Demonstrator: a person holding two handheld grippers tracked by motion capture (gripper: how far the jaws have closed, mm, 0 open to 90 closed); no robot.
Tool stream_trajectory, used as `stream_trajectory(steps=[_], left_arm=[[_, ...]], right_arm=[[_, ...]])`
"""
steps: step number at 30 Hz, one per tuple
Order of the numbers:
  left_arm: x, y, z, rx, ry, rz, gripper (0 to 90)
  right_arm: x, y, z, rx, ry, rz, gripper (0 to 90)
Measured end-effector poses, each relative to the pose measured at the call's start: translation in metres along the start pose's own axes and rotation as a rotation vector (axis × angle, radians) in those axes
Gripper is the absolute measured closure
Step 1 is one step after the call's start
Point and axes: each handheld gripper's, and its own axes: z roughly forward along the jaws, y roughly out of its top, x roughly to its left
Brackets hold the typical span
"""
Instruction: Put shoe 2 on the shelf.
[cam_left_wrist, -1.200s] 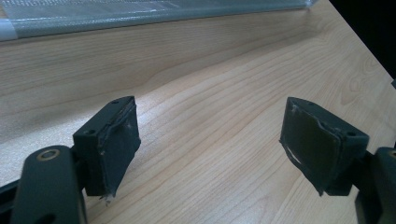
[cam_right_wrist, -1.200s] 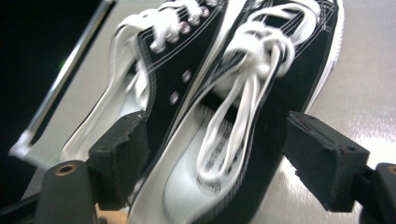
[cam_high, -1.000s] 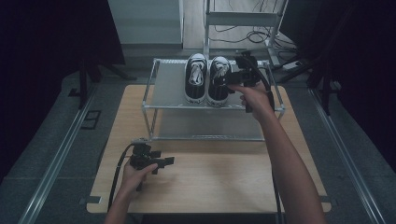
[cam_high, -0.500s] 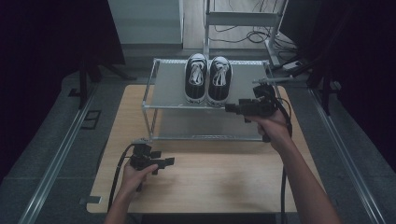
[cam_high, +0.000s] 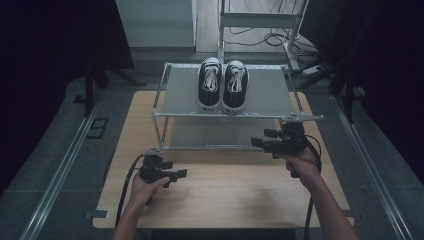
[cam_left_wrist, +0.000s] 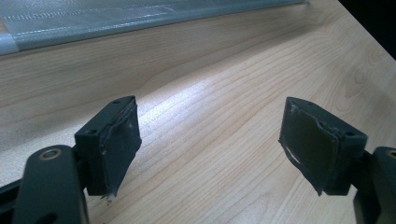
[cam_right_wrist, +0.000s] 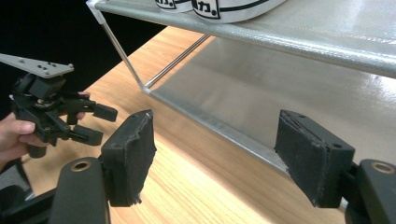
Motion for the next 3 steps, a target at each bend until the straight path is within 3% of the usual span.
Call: stream_trajectory(steps=[3], left_arm=[[0.0004, -0.0007, -0.0008, -0.01, 0.015, 0.011, 20.4]], right_arm=[[0.0003, -0.0033, -0.0005, -0.01, -0.001, -0.01, 27.8]])
